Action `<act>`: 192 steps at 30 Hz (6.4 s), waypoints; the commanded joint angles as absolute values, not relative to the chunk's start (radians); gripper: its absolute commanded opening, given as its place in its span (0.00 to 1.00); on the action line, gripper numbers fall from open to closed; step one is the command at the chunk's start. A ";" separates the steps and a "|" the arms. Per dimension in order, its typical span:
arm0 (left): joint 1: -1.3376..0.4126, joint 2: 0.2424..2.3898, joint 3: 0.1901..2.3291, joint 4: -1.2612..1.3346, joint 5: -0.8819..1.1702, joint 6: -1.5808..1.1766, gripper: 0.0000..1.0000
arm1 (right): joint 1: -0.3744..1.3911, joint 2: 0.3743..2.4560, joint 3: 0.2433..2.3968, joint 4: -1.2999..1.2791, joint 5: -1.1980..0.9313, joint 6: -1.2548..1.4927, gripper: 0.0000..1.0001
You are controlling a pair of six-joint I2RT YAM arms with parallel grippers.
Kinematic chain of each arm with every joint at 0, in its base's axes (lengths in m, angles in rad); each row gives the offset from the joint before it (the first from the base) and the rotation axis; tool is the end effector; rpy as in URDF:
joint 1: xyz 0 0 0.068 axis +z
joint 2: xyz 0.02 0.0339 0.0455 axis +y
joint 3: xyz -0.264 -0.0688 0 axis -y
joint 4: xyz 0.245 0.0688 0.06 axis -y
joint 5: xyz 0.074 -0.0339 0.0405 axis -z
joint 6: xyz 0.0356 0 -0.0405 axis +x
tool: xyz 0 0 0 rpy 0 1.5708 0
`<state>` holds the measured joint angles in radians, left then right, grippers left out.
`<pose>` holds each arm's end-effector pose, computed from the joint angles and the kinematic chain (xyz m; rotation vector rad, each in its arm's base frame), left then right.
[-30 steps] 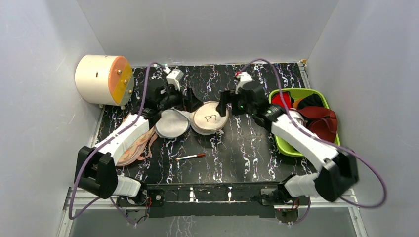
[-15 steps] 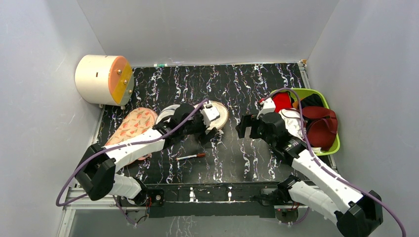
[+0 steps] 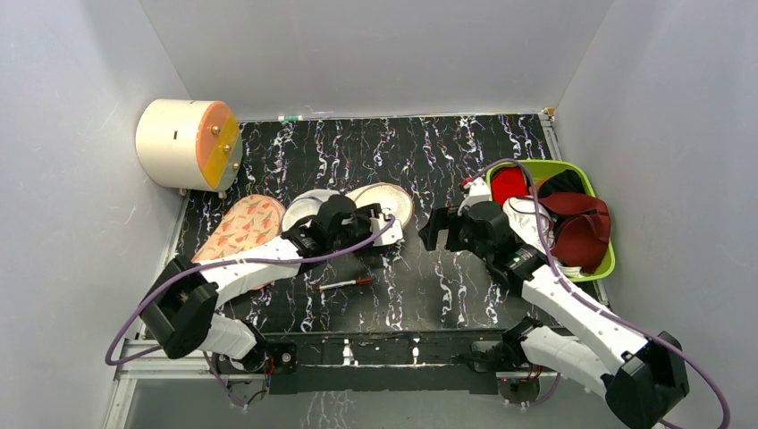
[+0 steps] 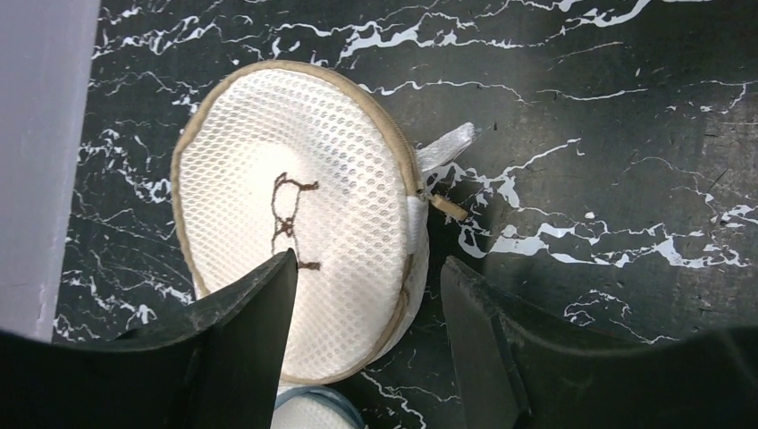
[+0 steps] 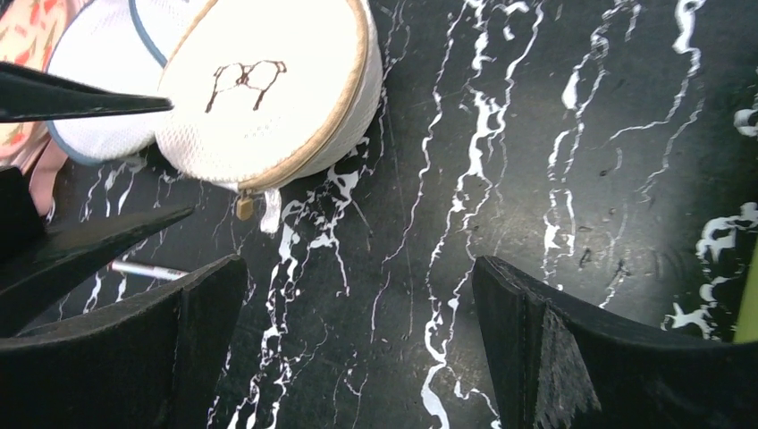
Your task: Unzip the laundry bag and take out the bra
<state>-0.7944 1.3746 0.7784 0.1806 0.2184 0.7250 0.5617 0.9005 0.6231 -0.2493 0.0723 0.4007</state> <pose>0.2078 -0.2226 0.2406 1.4664 1.3383 -0.2617 0.1729 0.1058 0.2559 -0.1275 2.1325 0.5002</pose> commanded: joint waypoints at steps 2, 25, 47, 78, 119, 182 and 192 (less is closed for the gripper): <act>-0.807 1.446 0.796 0.266 0.213 0.691 0.56 | 0.561 0.941 0.627 -0.161 -0.023 0.403 0.98; -0.807 1.551 1.033 0.133 0.082 0.305 0.01 | 0.561 0.928 0.655 -0.112 -0.094 0.372 0.66; -0.807 1.600 1.124 0.013 0.160 0.011 0.00 | 0.561 1.173 0.749 0.110 -0.170 0.498 0.34; -0.807 1.602 1.130 0.010 0.196 0.017 0.00 | 0.561 1.263 0.677 0.271 -0.130 0.646 0.20; -0.807 1.501 1.047 0.082 0.262 0.173 0.00 | 0.278 1.091 0.786 0.014 -0.507 0.165 0.66; -0.810 1.413 0.951 0.150 0.430 0.306 0.00 | 0.169 1.247 0.599 0.455 -1.082 0.261 0.13; -0.810 1.399 0.947 0.162 0.384 0.295 0.00 | 0.166 1.172 0.572 0.335 -0.765 0.219 0.00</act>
